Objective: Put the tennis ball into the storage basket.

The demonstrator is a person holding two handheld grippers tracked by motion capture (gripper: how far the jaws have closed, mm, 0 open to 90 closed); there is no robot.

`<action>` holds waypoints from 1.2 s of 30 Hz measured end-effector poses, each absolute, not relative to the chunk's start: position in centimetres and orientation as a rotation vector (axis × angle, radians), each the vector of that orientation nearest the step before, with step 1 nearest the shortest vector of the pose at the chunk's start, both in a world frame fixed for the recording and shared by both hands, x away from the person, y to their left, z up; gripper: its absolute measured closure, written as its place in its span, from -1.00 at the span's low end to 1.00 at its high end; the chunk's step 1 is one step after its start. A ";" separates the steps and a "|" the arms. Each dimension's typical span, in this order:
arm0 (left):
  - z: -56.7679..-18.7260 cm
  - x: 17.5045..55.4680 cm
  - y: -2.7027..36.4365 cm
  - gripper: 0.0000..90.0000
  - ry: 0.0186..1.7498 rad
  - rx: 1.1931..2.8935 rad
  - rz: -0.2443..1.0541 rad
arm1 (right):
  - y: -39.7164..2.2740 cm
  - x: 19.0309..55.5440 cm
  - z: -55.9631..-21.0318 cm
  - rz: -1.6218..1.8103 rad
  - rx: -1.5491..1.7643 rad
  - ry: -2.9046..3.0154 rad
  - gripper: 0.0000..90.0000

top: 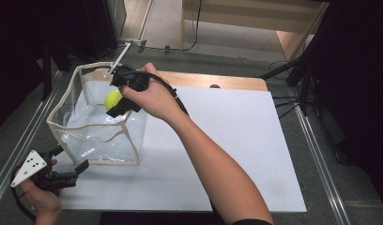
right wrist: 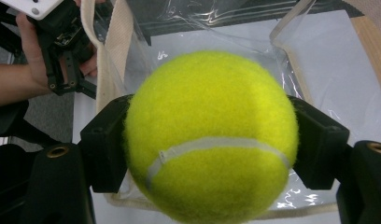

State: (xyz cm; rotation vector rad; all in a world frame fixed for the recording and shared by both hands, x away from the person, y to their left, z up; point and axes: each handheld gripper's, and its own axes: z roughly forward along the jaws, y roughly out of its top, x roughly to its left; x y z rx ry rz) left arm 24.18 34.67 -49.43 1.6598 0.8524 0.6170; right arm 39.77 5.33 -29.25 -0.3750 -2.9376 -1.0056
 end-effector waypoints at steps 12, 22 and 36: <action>-49.4 24.2 34.7 -1.00 0.847 1.661 0.612 | 6.1 39.7 -30.3 -0.906 -0.375 -2.979 -0.60; -49.4 24.2 34.6 -1.00 0.849 1.659 0.613 | 4.3 38.5 -28.7 -1.028 -0.435 -3.005 -1.00; -49.5 24.2 34.6 -1.00 0.851 1.661 0.620 | -0.2 36.8 -29.8 -1.117 -0.532 -3.014 -1.00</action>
